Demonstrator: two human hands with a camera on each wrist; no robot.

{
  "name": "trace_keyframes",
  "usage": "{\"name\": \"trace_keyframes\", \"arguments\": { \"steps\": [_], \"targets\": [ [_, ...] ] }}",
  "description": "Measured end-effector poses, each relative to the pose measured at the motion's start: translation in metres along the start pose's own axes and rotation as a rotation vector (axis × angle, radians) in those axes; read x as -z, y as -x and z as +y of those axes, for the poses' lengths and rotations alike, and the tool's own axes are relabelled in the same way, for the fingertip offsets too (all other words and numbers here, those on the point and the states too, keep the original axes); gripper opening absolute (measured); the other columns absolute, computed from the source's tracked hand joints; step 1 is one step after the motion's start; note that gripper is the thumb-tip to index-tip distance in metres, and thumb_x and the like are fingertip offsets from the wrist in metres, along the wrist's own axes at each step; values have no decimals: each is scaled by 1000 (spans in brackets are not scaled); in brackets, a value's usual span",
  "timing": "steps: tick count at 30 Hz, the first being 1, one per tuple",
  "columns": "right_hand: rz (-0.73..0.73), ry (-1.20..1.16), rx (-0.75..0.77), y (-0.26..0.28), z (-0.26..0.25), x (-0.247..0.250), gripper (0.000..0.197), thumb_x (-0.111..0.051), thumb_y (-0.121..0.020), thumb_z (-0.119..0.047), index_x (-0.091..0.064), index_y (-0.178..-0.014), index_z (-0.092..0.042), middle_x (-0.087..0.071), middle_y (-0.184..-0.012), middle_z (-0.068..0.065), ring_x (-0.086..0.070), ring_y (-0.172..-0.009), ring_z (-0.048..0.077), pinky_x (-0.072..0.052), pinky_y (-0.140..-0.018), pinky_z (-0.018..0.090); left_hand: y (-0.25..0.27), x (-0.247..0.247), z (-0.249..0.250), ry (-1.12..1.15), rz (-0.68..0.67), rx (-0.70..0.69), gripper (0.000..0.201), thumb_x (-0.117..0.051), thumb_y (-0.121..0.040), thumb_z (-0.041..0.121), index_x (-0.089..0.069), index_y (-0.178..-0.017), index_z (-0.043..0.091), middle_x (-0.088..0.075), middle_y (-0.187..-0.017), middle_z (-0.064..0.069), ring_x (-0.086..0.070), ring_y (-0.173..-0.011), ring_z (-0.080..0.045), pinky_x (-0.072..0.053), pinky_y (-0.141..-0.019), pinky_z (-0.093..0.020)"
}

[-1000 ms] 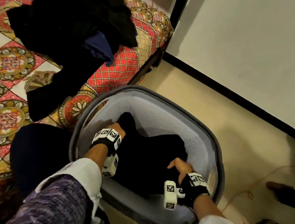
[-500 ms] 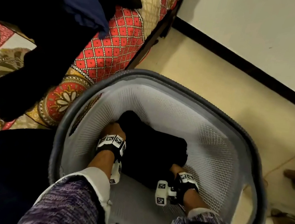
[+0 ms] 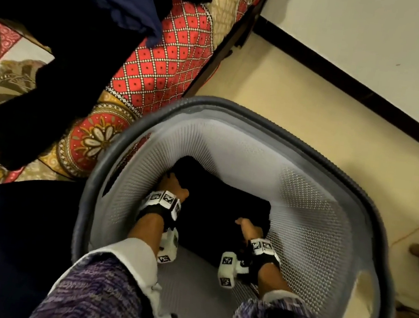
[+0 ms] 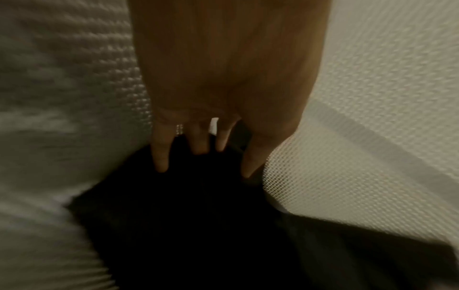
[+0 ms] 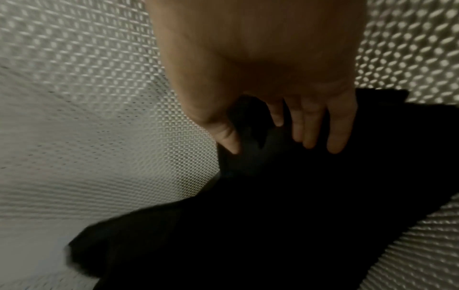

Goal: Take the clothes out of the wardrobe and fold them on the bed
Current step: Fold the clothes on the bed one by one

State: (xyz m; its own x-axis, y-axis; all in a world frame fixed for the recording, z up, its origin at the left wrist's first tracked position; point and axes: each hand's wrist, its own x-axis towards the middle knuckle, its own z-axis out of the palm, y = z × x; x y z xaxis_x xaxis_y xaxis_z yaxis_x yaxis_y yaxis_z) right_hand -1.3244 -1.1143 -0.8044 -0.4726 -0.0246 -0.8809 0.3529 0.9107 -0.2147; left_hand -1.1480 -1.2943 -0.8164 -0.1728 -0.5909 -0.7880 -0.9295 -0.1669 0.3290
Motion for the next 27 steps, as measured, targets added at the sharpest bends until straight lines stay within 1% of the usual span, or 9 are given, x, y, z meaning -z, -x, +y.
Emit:
{"name": "trace_keyframes", "arguments": {
  "steps": [3, 6, 8, 10, 12, 15, 19, 24, 27],
  "targets": [
    [-56, -59, -29, -12, 7, 2, 32, -77, -82, -28, -71, -101, -2, -72, -106, 20, -67, -98, 35, -55, -96, 44, -9, -10, -8, 78, -16, -7, 94, -57, -68, 36, -30, -157, 19, -28, -163, -14, -29, -149, -35, -24, -123, -43],
    [-151, 11, -14, 0, -2, -4, 37, -72, -92, -23, -67, -122, -1, -67, -127, 21, -64, -117, 37, -50, -105, 42, 6, -9, -6, 11, -76, -10, 92, -60, -85, 37, -11, -162, 28, -9, -169, -10, -13, -155, -33, -12, -126, -43],
    [-235, 209, 93, 16, -14, -7, 40, -64, -100, -23, -63, -133, -1, -64, -134, 16, -62, -122, 34, -48, -106, 37, 16, 0, 0, 18, -85, 1, 92, -61, -87, 38, -11, -162, 25, -13, -168, -11, -17, -154, -33, -15, -126, -42],
    [-258, 327, 183, 39, -31, -7, 27, -64, -101, -21, -66, -123, -7, -67, -124, 12, -66, -97, 21, -52, -80, 28, 23, 14, 15, 47, -68, -20, 84, -62, -86, 39, -26, -159, 18, -28, -164, -10, -29, -150, -32, -22, -123, -40],
    [-304, 351, 273, 71, -51, -4, 13, -64, -101, -23, -65, -109, -13, -67, -103, 9, -59, -76, 12, -43, -61, 22, 33, 32, 35, 93, -105, -68, 75, -60, -80, 46, -47, -147, 14, -47, -152, -11, -44, -140, -32, -32, -119, -38],
    [-357, 300, 492, 129, -90, 8, 12, -62, -102, -22, -70, -97, -15, -71, -87, 5, -63, -71, 12, -46, -65, 21, 69, 63, 73, 196, -189, -225, 60, -58, -71, 45, -70, -119, 10, -70, -123, -9, -62, -119, -30, -47, -105, -37],
    [-231, 159, 933, 210, -144, 30, 27, -60, -100, -10, -76, -79, -14, -75, -76, 1, -65, -70, 10, -53, -70, 28, 138, 119, 118, 467, -172, -472, 31, -50, -85, 32, -73, -95, 14, -72, -99, -6, -67, -101, -29, -53, -94, -39],
    [-202, 65, 1296, 293, -222, 17, 13, -68, -93, -12, -80, -87, -14, -78, -85, 2, -73, -82, 19, -58, -82, 38, 186, 219, 117, 787, 155, -766, 16, -59, -92, 17, -75, -94, 19, -75, -101, -7, -68, -94, -14, -54, -88, -26],
    [-162, 135, 1415, 319, -284, -21, 11, -71, -90, -18, -80, -85, -20, -76, -79, -5, -69, -78, 10, -57, -81, 36, 176, 289, 86, 647, 529, -658, 17, -65, -86, 30, -76, -94, 21, -76, -99, 0, -69, -96, -11, -54, -88, -29]
  ]
}}
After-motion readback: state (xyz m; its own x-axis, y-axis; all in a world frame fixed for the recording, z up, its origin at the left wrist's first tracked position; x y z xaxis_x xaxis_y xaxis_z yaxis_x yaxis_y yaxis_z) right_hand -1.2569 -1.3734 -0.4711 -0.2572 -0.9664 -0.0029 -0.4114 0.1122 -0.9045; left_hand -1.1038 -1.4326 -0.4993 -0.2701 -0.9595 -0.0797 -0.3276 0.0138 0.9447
